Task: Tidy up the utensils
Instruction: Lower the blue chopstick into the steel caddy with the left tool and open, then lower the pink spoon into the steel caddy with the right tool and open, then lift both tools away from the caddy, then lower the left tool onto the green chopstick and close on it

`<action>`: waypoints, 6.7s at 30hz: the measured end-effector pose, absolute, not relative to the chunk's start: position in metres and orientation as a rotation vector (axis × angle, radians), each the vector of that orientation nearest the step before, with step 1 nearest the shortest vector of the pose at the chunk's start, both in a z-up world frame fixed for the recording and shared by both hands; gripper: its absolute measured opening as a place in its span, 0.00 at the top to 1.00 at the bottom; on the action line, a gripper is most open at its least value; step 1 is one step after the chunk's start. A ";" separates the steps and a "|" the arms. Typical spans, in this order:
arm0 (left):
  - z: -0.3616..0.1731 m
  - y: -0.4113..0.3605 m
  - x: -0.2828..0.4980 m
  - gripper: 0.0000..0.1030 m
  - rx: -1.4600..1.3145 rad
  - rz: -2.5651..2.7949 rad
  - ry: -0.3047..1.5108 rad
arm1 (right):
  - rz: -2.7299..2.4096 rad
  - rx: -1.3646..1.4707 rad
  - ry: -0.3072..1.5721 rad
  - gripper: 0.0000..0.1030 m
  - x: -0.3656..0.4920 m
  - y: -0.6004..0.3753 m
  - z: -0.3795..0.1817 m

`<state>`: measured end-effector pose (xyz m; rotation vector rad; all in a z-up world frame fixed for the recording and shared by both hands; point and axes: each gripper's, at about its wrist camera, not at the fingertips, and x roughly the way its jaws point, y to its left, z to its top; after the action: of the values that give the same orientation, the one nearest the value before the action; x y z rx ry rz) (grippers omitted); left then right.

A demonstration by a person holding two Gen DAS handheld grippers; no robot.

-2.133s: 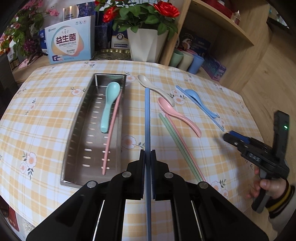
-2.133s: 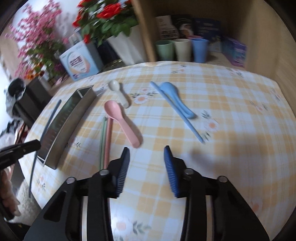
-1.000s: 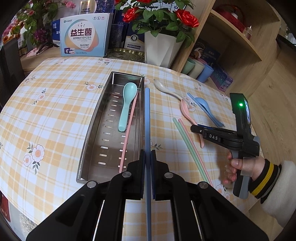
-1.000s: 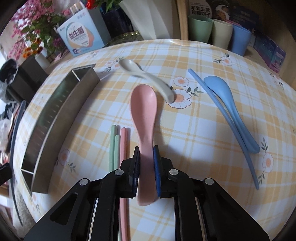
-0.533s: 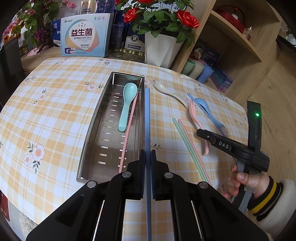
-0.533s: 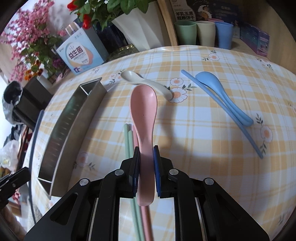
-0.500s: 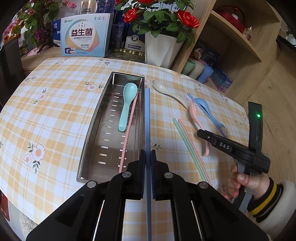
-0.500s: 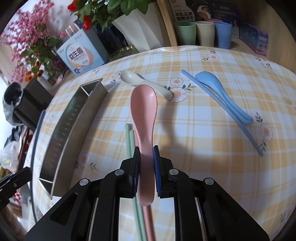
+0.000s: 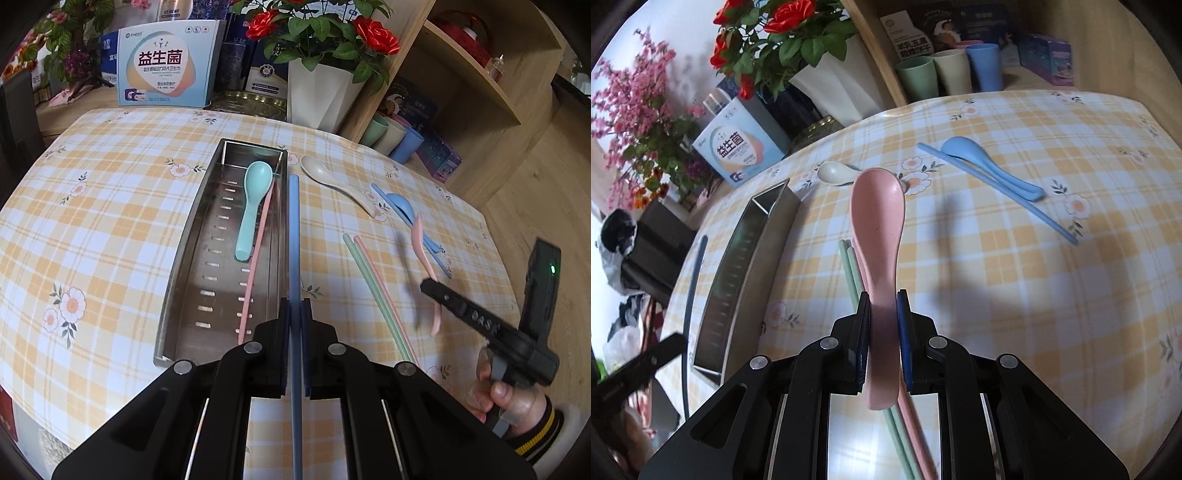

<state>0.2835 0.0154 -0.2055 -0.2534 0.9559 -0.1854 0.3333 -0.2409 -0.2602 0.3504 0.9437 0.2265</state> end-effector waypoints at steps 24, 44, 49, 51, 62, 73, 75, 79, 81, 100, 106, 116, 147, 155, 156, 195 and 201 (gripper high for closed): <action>-0.223 0.046 0.408 0.94 -0.077 -0.094 1.049 | 0.224 0.405 0.884 0.86 0.324 -0.265 -0.244; -0.246 0.034 0.415 0.93 -0.008 -0.100 1.133 | 0.225 0.423 0.905 0.86 0.321 -0.272 -0.245; -0.227 0.035 0.404 0.89 0.001 -0.118 1.088 | 0.226 0.411 0.919 0.86 0.320 -0.268 -0.242; -0.219 0.038 0.398 0.76 0.027 -0.111 1.063 | 0.225 0.404 0.931 0.86 0.320 -0.264 -0.242; -0.186 0.071 0.338 0.10 0.041 -0.160 0.947 | 0.240 0.363 0.977 0.86 0.315 -0.236 -0.233; -0.180 0.113 0.301 0.06 -0.021 -0.215 0.913 | 0.293 0.284 1.029 0.86 0.321 -0.167 -0.220; -0.179 0.125 0.297 0.06 -0.038 -0.220 0.901 | 0.299 0.266 1.041 0.86 0.326 -0.153 -0.221; -0.177 0.143 0.292 0.06 -0.050 -0.219 0.875 | 0.307 0.269 1.070 0.86 0.335 -0.126 -0.224; -0.176 0.153 0.290 0.06 -0.064 -0.218 0.861 | 0.319 0.264 1.085 0.86 0.340 -0.108 -0.224; -0.182 0.186 0.288 0.06 -0.147 -0.208 0.827 | 0.293 0.186 1.251 0.86 0.372 -0.029 -0.258; -0.185 0.185 0.288 0.06 -0.152 -0.211 0.837 | 0.285 0.199 1.280 0.86 0.372 -0.030 -0.267; -0.186 0.181 0.287 0.06 -0.149 -0.211 0.843 | 0.306 0.223 1.301 0.86 0.371 -0.030 -0.272; -0.155 0.103 0.288 0.06 -0.083 -0.233 0.836 | 0.332 0.090 0.807 0.14 0.310 -0.140 -0.173; -0.155 0.042 0.292 0.06 -0.040 -0.241 0.865 | 0.281 0.166 0.751 0.14 0.304 -0.209 -0.171; -0.156 0.036 0.292 0.06 -0.042 -0.244 0.869 | 0.289 0.175 0.751 0.14 0.303 -0.215 -0.172; -0.282 -0.125 0.341 0.76 -0.028 -0.230 1.188 | 0.158 0.322 0.796 0.14 0.298 -0.348 -0.243; -0.281 -0.114 0.338 0.76 -0.025 -0.200 1.213 | 0.161 0.316 0.790 0.14 0.297 -0.346 -0.240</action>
<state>0.3377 -0.1142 -0.2814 -0.0251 1.2132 -0.2000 0.2969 -0.3462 -0.2402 0.3164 0.7896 0.1606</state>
